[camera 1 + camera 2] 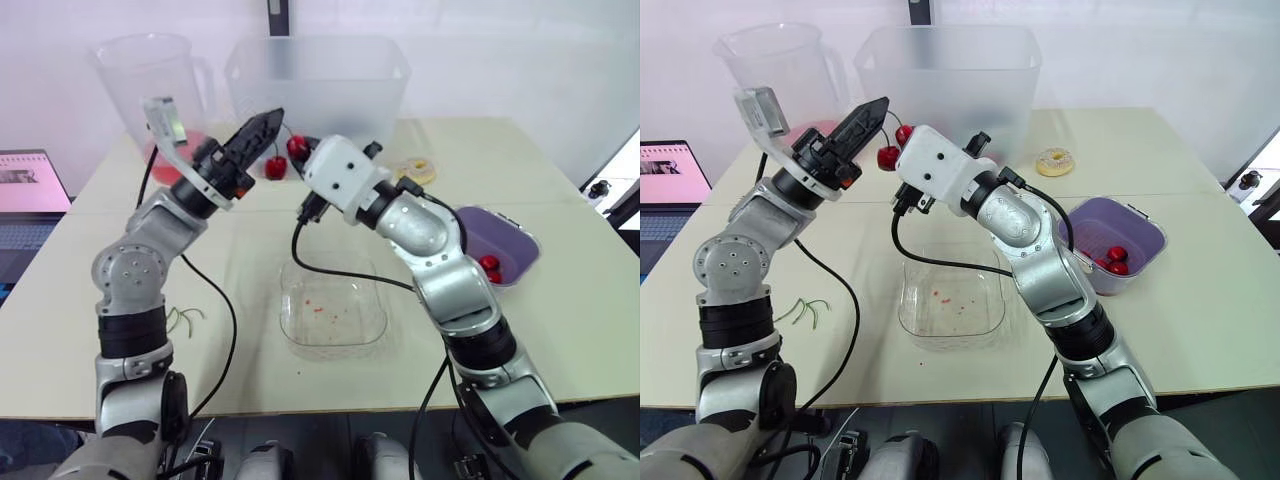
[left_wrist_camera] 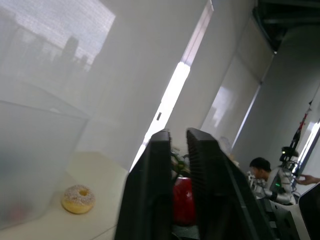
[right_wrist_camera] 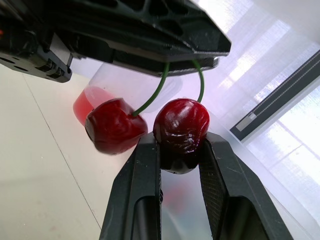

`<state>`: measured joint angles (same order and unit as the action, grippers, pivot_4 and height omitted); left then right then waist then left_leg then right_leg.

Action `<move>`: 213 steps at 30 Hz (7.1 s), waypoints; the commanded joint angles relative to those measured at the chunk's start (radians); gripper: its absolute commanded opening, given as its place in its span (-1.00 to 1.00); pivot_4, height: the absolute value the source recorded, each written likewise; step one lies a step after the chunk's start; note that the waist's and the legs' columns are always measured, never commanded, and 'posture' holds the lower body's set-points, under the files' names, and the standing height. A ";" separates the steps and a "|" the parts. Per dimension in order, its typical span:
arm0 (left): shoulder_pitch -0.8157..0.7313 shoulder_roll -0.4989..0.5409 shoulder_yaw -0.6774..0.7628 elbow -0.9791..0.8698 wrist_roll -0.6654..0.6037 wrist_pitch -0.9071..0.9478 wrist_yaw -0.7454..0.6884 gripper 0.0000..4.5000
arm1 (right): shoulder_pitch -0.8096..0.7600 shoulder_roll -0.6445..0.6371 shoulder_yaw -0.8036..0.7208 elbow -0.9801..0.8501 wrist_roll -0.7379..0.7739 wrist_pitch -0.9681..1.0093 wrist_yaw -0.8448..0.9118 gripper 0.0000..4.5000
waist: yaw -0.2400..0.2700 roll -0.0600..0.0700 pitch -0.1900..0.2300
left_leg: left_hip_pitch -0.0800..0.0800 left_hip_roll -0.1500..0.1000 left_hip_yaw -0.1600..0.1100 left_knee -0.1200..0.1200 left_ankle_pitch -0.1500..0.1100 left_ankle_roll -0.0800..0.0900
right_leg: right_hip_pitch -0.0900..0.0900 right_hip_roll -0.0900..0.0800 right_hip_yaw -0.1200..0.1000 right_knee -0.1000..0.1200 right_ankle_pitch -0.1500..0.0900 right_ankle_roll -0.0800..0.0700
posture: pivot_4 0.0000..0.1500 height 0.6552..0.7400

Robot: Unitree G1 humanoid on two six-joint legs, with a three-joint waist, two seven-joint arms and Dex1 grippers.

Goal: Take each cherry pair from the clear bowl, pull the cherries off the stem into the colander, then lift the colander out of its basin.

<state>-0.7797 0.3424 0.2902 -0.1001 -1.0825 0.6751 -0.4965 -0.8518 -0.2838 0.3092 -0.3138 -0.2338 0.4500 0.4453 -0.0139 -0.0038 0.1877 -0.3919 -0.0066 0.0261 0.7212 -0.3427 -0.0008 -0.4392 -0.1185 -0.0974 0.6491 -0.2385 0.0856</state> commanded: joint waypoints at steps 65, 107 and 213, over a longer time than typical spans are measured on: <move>-0.044 0.238 -0.112 -0.009 0.081 0.137 -0.475 -1.00 | -0.141 -0.141 -0.368 0.058 1.113 0.763 0.229 -0.36 | 0.002 0.000 0.000 | 0.000 0.000 -0.001 -0.001 0.000 0.000 | 0.002 0.000 -0.001 0.000 0.000 0.000 | 1.00 -0.21; 0.033 0.170 -0.097 -0.046 0.155 0.028 -0.403 -1.00 | -0.017 -0.736 -0.113 0.807 0.415 0.039 0.611 -0.66 | 0.003 -0.001 0.002 | 0.001 0.001 0.003 -0.001 0.000 0.001 | 0.000 0.000 0.001 -0.002 0.000 0.000 | 1.00 -0.21; 0.136 0.189 -0.105 -0.224 0.064 0.114 -0.308 -1.00 | -0.079 -0.722 -0.192 1.004 0.359 0.016 0.647 -0.20 | 0.009 -0.001 0.003 | 0.002 0.001 0.000 0.002 -0.001 0.002 | 0.005 -0.001 -0.001 -0.003 0.000 0.000 | 1.00 -0.21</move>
<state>-0.6357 0.5213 0.1741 -0.2817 -1.0097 0.7973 -0.8111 -0.9031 -0.9948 0.1308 0.6746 0.1506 0.4920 1.0931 -0.0053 -0.0048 0.1907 -0.3905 -0.0056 0.0259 0.7243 -0.3438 0.0012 -0.4342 -0.1193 -0.0990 0.6462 -0.2386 0.0858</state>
